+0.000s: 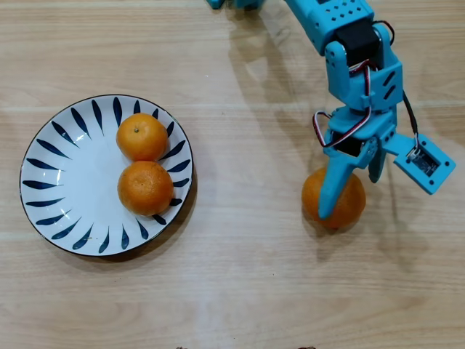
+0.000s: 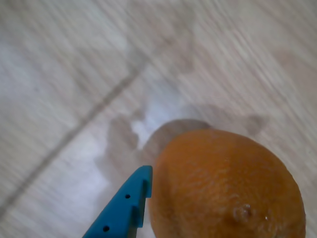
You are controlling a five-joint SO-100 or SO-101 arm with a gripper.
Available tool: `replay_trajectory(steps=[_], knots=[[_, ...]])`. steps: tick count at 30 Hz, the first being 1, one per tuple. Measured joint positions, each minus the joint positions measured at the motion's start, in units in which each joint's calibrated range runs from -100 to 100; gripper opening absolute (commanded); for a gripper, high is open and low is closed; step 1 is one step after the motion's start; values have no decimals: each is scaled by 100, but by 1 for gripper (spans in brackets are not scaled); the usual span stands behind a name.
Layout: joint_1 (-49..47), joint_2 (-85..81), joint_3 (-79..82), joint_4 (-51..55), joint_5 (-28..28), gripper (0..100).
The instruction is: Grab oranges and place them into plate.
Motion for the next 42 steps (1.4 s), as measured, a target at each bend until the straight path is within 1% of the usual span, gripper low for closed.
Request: replay_trajectory(steps=[3, 7, 16, 20, 30, 32, 36, 38, 39, 42], knots=[[68, 144, -44, 43, -156, 48], [76, 203, -62, 508, -459, 48], [160, 203, -80, 655, -642, 48], [169, 457, -168, 655, -793, 48], [152, 906, -460, -224, -876, 47], [152, 914, -460, -310, -876, 43], [152, 914, -460, -336, -876, 26], [169, 914, -469, -336, -876, 20], [194, 914, -469, -336, -876, 19], [211, 906, -469, -336, -1002, 20]])
